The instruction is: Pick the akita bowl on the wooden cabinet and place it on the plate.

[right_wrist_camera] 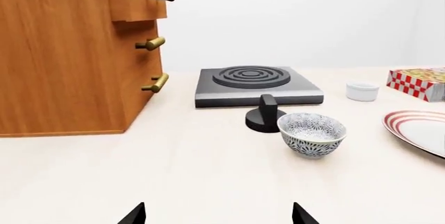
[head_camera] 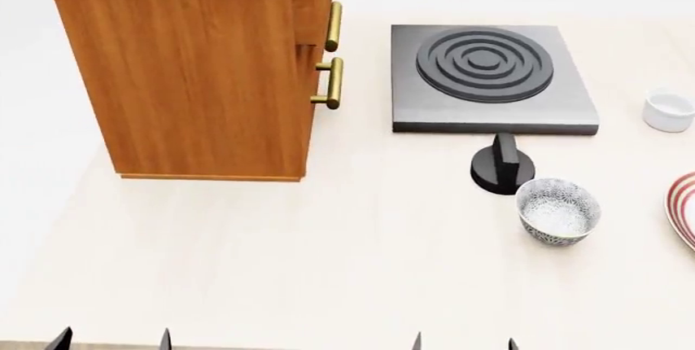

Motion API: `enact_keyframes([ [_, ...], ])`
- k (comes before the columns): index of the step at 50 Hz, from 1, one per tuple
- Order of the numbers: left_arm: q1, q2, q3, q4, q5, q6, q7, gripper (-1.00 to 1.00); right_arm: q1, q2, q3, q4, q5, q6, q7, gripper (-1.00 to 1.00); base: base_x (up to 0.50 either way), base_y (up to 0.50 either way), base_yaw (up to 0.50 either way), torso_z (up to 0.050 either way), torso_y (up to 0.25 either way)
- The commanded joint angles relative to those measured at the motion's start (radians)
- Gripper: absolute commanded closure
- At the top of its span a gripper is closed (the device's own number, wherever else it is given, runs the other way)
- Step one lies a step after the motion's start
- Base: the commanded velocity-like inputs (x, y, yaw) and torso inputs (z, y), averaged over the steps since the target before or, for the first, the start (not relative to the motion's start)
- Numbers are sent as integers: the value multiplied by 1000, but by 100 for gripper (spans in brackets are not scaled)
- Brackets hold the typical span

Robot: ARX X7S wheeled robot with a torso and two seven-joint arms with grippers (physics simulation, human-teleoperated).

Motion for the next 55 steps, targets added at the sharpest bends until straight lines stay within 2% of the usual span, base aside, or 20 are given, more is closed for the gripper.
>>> enact_keyframes([
  [1,-1,-4,8,0,-1,0,-8,-100,-1,5,-3,-1,12,-5,4,-100,0,0,0,0,0],
  [7,-2,-4,9,0,-2,-3,-17,-100,1,9,-8,-1,9,-4,9,-100,0,0,0,0,0],
  [9,-14,-4,30,3,68,-53,-66,-100,0,7,3,-7,43,-1,-2,-100,0,0,0,0,0],
  [11,-23,-4,34,11,72,-93,-73,-100,-4,11,4,-29,47,8,4,-100,0,0,0,0,0],
  [12,-106,-11,3,161,13,-243,-119,-100,64,32,49,-179,1,158,154,-100,0,0,0,0,0],
  [13,-109,-11,-1,311,2,-393,-121,-100,64,36,50,-329,9,308,201,-100,0,0,0,0,0],
  [14,-112,-21,18,395,35,-466,-128,-100,68,37,53,-479,11,454,206,-100,0,0,0,0,0],
  [15,-117,-30,35,400,45,-478,-122,-100,73,64,20,-502,-3,462,177,-100,0,0,0,0,0],
  [19,-130,-52,99,402,137,-492,-151,-100,72,63,24,-525,10,465,179,-100,0,0,0,0,0],
  [20,-119,-67,99,412,90,-460,-97,-100,67,69,17,-523,7,412,159,-100,0,0,0,0,0],
  [22,-117,-57,82,423,114,-463,-143,-100,66,64,31,-527,43,405,145,-100,0,0,0,0,0],
  [23,-107,-60,66,438,78,-423,-120,-100,70,64,38,-536,63,422,142,-100,0,0,0,0,0],
  [32,-149,-65,40,503,40,-473,-112,-100,96,71,57,-581,111,439,132,-100,0,0,0,0,0],
  [43,-225,-68,33,520,30,-504,-110,-100,136,112,19,-695,46,546,191,-100,0,0,0,0,0],
  [55,-304,-85,45,630,19,-637,-107,-100,180,117,9,-764,55,599,204,-100,0,0,0,0,0],
])
